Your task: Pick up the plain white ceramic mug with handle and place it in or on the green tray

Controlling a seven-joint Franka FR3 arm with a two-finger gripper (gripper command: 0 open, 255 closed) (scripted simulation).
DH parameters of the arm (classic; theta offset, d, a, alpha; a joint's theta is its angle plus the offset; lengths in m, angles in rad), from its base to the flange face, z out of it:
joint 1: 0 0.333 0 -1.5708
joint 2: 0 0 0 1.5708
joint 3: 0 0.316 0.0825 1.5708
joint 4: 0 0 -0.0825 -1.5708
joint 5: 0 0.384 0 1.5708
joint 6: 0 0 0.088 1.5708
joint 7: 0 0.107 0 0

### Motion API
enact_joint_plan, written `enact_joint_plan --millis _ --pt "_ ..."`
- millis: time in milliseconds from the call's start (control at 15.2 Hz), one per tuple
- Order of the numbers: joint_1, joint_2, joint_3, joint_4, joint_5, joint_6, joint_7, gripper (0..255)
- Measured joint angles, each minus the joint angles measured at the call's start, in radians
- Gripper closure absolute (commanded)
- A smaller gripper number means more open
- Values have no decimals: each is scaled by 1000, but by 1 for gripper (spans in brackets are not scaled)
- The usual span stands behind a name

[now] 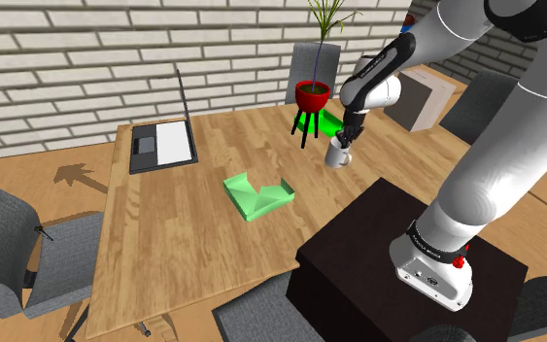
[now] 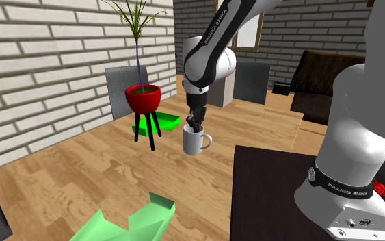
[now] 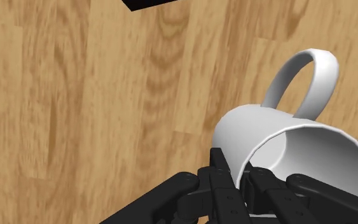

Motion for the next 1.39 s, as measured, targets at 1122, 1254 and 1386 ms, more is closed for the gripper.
enact_joint_plan --millis 1122,1254,1386 --pt "-44 133 -26 367 50 -242 -96 255" --pt "-65 206 -25 469 77 -276 -127 255" --pt "-86 276 -23 577 99 -318 -152 255"
